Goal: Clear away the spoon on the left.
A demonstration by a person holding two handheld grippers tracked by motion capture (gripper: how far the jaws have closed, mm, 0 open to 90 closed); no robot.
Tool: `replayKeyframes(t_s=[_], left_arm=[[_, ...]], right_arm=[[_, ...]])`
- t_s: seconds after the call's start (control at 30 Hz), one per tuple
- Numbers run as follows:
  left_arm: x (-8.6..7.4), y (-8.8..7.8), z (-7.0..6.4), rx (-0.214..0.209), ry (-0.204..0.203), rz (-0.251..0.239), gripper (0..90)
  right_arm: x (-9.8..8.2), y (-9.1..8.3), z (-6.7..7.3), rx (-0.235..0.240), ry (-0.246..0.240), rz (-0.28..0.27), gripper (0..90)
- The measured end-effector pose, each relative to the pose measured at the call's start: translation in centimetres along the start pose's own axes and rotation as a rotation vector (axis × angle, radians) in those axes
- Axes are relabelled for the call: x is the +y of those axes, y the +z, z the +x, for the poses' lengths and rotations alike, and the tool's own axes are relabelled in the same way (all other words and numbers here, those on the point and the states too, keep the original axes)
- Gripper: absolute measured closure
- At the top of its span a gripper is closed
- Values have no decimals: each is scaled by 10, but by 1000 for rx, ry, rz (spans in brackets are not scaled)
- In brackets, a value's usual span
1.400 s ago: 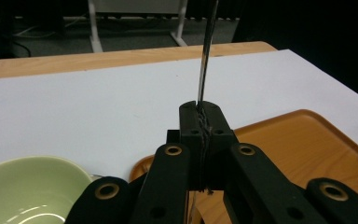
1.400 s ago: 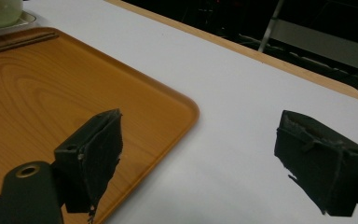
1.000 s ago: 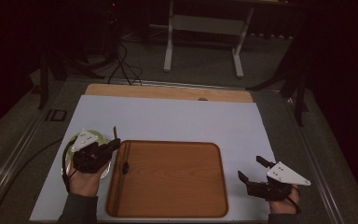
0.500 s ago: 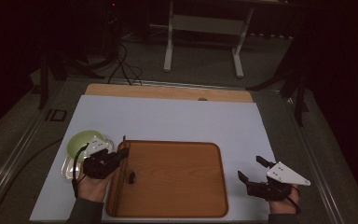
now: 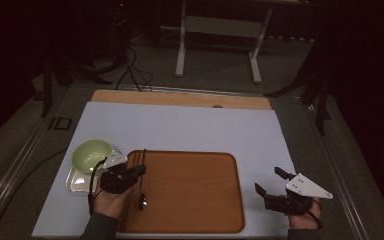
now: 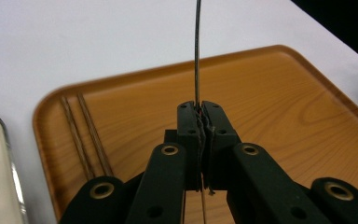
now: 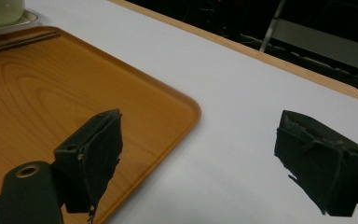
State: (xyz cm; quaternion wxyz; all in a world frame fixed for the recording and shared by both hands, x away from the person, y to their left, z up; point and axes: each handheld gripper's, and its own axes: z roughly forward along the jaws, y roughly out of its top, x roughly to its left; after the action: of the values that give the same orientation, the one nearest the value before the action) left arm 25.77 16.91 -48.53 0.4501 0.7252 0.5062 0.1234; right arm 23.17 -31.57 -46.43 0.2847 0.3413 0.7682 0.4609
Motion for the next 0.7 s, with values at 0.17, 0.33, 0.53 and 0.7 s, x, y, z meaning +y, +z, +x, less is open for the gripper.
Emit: replayKeyframes(t_s=[0.17, 0.33, 0.53, 0.7], left_arm=[[-6, 9, 4, -3, -47, 29, 848], [-10, 14, 7, -2, -76, 42, 837], [-14, 21, 9, 8, -90, 68, 816], [-15, 27, 9, 21, -77, 91, 809]], right_arm=[[0, 0, 0, 0, 0, 0, 145], [0, 0, 0, 0, -2, -1, 145], [0, 0, 0, 0, -1, -1, 145], [0, 0, 0, 0, -2, 0, 145]])
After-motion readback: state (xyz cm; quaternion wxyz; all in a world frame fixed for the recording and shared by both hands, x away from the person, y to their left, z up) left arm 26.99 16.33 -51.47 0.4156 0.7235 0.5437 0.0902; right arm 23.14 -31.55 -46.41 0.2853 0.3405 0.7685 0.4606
